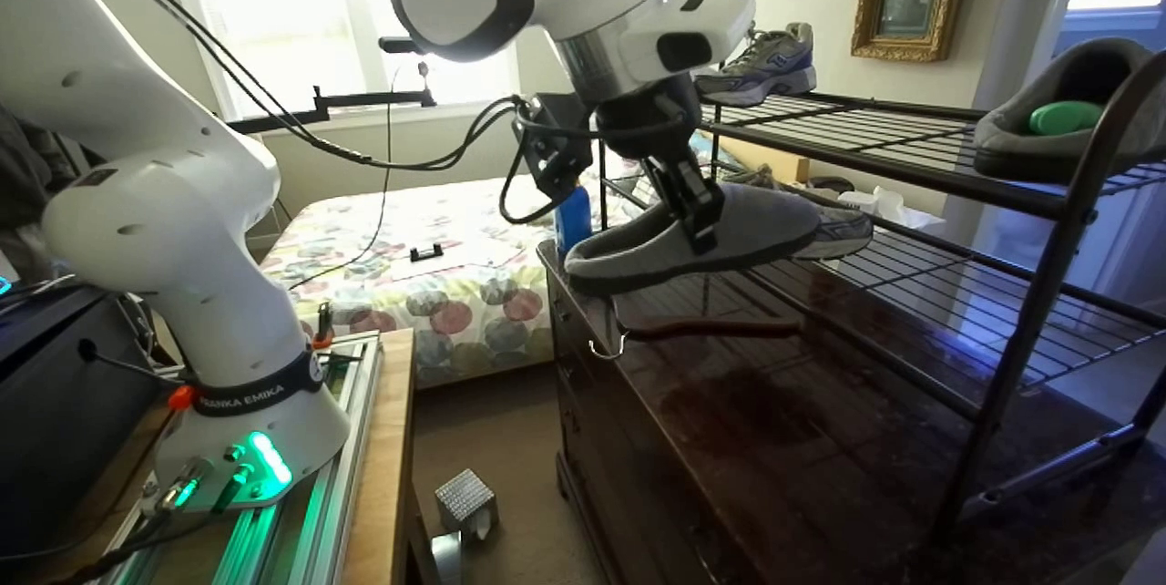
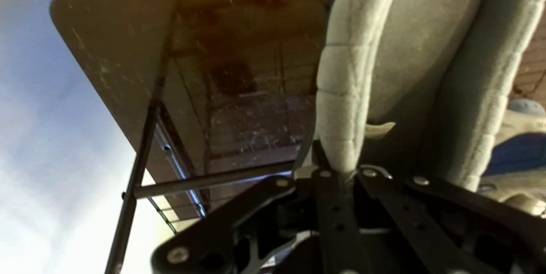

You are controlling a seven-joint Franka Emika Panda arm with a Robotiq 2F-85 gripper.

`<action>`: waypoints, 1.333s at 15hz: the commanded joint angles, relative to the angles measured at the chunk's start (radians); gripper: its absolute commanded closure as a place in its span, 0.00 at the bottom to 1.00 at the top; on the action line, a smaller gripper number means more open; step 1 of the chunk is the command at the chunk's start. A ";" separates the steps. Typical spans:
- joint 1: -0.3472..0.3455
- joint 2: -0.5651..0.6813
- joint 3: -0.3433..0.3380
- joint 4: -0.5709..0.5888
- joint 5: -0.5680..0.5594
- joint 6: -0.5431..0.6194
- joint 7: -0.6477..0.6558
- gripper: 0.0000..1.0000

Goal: Move the slipper from the table to the rack in the middle

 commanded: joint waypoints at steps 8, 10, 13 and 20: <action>0.046 0.003 -0.024 0.003 0.063 0.029 -0.018 0.95; 0.061 0.022 -0.028 0.018 0.086 0.042 -0.020 0.99; 0.083 0.058 -0.006 0.062 0.097 0.088 0.009 0.99; 0.025 0.199 0.074 0.200 -0.050 0.034 0.159 0.99</action>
